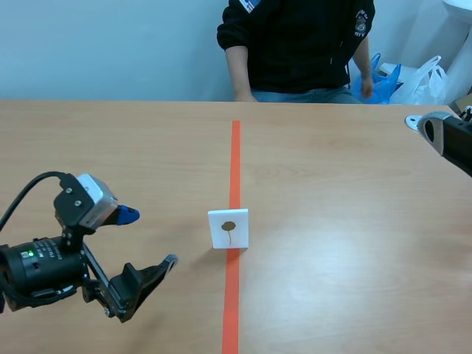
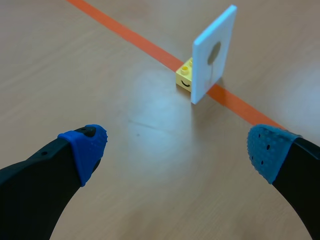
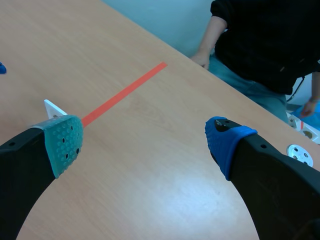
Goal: Sort the leaf by its shape. The table is split by an orange tape line. A compound leaf with several leaflets goes to the left side, a simple leaf with one blade goes to the right side. Return to the home posture when a red brick is placed on the table.
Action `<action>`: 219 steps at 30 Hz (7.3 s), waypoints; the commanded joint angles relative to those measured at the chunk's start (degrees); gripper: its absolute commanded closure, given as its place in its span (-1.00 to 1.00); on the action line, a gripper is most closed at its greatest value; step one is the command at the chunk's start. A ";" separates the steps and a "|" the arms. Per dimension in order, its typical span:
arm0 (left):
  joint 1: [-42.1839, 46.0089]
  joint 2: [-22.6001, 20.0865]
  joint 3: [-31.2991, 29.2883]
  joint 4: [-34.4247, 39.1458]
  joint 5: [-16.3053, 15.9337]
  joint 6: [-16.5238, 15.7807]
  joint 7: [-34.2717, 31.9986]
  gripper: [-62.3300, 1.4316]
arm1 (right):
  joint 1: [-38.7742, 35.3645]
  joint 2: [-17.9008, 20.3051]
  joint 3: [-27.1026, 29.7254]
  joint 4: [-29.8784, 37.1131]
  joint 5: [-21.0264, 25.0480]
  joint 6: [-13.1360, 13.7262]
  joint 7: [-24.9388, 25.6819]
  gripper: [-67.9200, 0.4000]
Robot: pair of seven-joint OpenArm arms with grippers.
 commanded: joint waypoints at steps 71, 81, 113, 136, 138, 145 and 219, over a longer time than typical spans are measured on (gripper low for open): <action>-27.50 12.59 21.59 -25.05 -2.99 -0.94 -6.19 0.76 | 0.52 0.72 1.07 -0.20 0.39 0.31 0.87 -0.48; -22.62 7.96 5.88 -24.37 -9.51 2.86 -6.21 0.76 | 0.55 0.72 1.07 -0.20 0.39 0.31 0.87 -0.47; -8.55 -4.44 -13.97 -24.39 -15.17 20.72 -5.99 0.76 | 0.52 0.72 1.07 -0.20 0.42 0.31 0.87 -0.47; -8.59 -4.28 -13.94 -24.39 -16.98 18.12 -4.15 -0.55 | 0.55 0.74 1.07 -0.20 0.42 0.31 0.90 -0.47; -8.59 -4.28 -13.94 -24.39 -16.98 18.12 -4.31 -0.68 | 0.55 0.74 1.07 -0.20 0.42 0.31 0.90 -0.47; -7.28 -5.18 -15.26 -20.11 -15.87 18.62 -5.16 -0.75 | 0.55 0.74 1.07 -0.20 0.42 0.31 0.90 -0.48; 24.63 -7.72 -28.30 38.91 -16.28 10.62 -0.61 -0.75 | 0.70 0.76 1.09 -0.20 0.39 0.31 0.90 -0.48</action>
